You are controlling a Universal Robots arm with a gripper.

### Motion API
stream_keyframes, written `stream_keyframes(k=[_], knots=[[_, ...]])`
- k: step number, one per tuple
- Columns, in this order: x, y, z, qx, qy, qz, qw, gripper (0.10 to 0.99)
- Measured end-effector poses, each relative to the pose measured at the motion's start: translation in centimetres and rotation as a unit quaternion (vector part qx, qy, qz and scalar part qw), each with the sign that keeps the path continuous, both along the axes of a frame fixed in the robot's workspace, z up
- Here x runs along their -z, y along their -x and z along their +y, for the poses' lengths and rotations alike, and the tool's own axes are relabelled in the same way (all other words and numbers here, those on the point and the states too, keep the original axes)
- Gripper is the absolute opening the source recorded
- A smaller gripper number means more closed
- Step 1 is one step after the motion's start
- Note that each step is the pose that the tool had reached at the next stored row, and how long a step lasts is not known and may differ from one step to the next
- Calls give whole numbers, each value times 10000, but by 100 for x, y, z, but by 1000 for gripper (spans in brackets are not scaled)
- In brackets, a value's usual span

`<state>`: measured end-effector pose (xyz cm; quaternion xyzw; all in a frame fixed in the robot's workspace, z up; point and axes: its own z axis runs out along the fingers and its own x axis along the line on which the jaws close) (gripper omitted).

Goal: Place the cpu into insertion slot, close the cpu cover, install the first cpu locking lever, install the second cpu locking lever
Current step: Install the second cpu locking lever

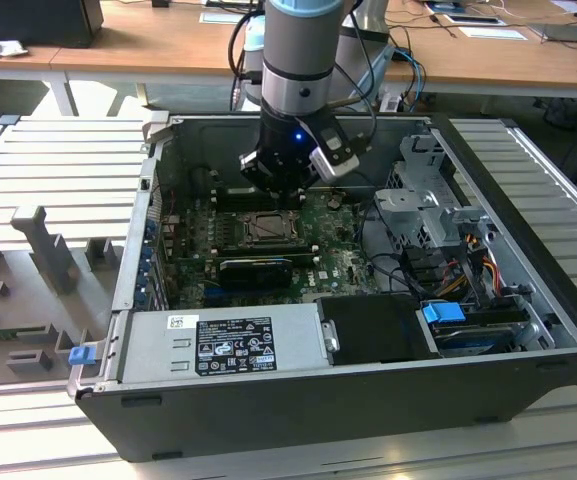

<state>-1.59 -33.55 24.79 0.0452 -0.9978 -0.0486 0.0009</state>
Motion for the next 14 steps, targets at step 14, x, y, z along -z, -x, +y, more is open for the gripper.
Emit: stream_keyframes(k=[14], knots=[[42, 0, -155, 1, 6, 22, 10000, 106]])
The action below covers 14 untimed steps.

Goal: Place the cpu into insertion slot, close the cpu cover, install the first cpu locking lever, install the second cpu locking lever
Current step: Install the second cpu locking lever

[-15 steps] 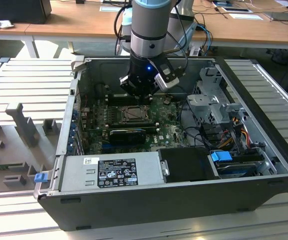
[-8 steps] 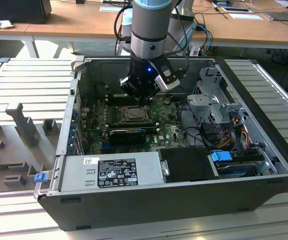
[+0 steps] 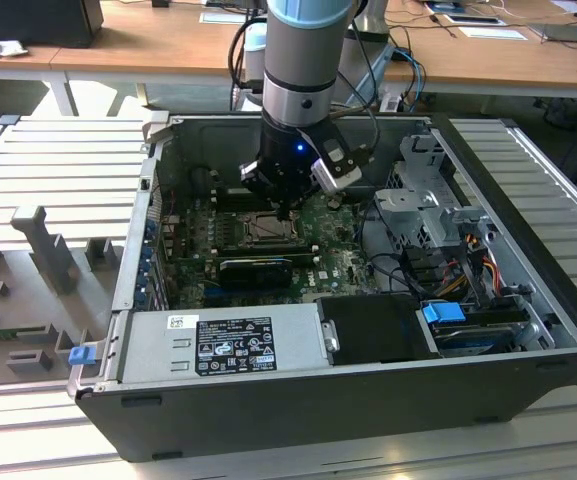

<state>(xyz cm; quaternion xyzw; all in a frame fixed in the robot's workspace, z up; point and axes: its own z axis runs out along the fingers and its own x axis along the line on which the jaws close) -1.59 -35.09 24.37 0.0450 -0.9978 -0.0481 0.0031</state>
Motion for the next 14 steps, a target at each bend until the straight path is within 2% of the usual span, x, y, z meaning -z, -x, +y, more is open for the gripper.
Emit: stream_keyframes(k=[7, 10, 14], knots=[[30, 2, -69, 0, 0, 9, 10000, 106], [33, 2, -145, 0, 0, 9, 10000, 106], [34, 2, -180, 1, 0, 9, 10000, 106]])
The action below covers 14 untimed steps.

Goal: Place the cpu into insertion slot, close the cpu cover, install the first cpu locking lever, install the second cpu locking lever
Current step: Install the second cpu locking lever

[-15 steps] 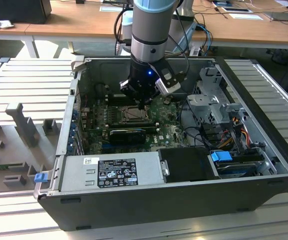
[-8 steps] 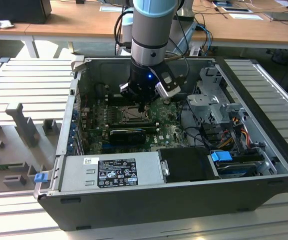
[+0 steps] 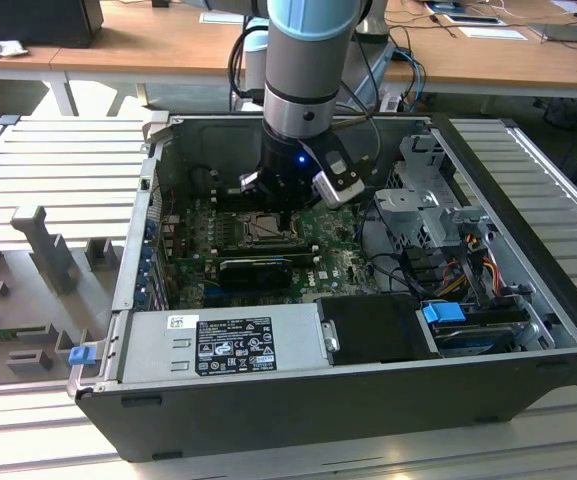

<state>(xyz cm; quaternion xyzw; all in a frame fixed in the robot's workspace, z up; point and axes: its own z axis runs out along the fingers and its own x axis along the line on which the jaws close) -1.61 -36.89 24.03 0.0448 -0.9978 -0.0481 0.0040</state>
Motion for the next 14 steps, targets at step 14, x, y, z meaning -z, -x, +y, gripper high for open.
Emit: stream_keyframes(k=[14], knots=[[29, 32, -68, -25, -16, 13, 10000, 106]])
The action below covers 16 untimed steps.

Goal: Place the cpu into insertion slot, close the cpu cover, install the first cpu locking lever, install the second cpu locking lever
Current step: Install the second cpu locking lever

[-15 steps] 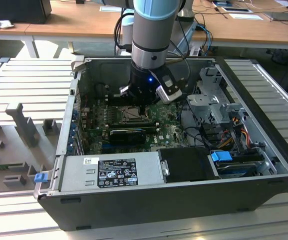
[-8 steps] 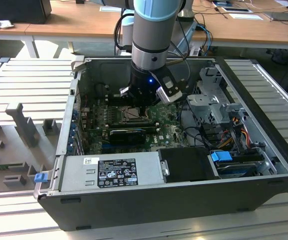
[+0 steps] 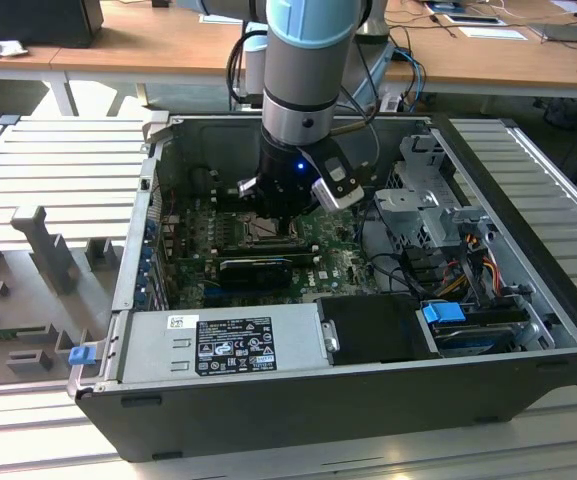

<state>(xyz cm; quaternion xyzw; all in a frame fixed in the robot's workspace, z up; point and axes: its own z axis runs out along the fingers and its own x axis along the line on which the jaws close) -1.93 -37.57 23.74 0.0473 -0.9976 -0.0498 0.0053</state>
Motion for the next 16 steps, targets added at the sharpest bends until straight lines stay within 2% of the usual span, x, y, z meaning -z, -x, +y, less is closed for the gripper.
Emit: stream_keyframes(k=[3, 6, 8, 12, 14, 15, 16], knots=[[3, 45, -8, 0, -5, 0, 10000, 106], [28, 250, -23, 0, -28, 1, 10000, 106], [46, 339, -23, 0, -48, 1, 10000, 106], [107, 355, -23, 0, -72, 0, 10000, 106], [161, 362, -24, -1, -87, 1, 10000, 106], [165, 373, -37, 0, -227, 1, 9997, 106], [165, 379, -58, 0, -312, 1, 9995, 106]])
